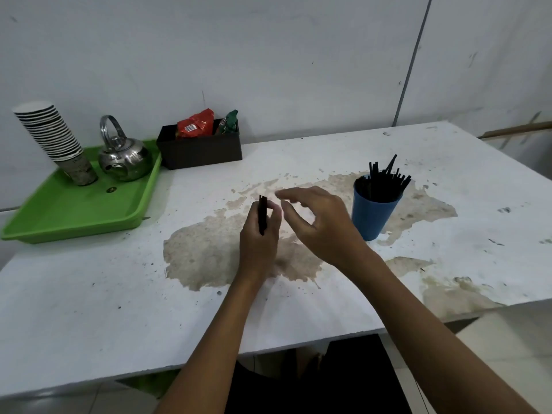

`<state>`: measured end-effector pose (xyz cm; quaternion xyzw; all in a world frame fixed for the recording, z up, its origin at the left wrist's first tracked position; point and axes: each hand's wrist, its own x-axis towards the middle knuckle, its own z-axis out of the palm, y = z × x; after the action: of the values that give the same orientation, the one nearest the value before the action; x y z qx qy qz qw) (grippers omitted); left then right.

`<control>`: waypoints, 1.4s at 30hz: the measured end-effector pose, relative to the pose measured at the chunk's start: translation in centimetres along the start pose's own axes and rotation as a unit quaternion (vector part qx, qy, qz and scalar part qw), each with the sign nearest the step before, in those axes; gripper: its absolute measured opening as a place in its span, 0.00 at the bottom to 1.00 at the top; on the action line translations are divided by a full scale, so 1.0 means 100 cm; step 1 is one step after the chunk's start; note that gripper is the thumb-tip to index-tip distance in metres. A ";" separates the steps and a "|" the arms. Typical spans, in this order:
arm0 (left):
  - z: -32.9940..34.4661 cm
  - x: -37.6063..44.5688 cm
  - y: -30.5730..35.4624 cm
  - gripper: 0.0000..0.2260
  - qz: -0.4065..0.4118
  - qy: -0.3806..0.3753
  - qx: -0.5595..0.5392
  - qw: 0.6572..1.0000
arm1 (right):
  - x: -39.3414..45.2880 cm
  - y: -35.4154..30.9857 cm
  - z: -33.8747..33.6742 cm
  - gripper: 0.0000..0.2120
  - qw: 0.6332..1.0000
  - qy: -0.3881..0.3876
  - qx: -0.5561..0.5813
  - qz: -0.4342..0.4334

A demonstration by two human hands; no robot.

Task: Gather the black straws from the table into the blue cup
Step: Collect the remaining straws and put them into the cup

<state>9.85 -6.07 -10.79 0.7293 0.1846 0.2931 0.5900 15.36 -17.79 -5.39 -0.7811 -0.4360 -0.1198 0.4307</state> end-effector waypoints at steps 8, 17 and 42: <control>0.020 0.009 0.021 0.11 -0.070 -0.030 -0.125 0.989 | -0.057 0.034 -0.030 0.11 0.978 0.207 -0.013 0.026; 0.066 0.023 0.089 0.12 -0.038 -0.027 -0.295 0.954 | -0.065 0.082 -0.040 0.27 0.917 0.335 0.007 0.216; 0.140 0.024 0.109 0.22 0.070 -0.076 -0.266 0.958 | -0.063 0.111 -0.022 0.34 0.927 0.235 0.047 0.290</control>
<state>19.91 -17.73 -1.62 0.5769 0.0026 0.3162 0.7531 20.74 -25.88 -13.97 -0.8018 -0.0818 -0.1486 0.5730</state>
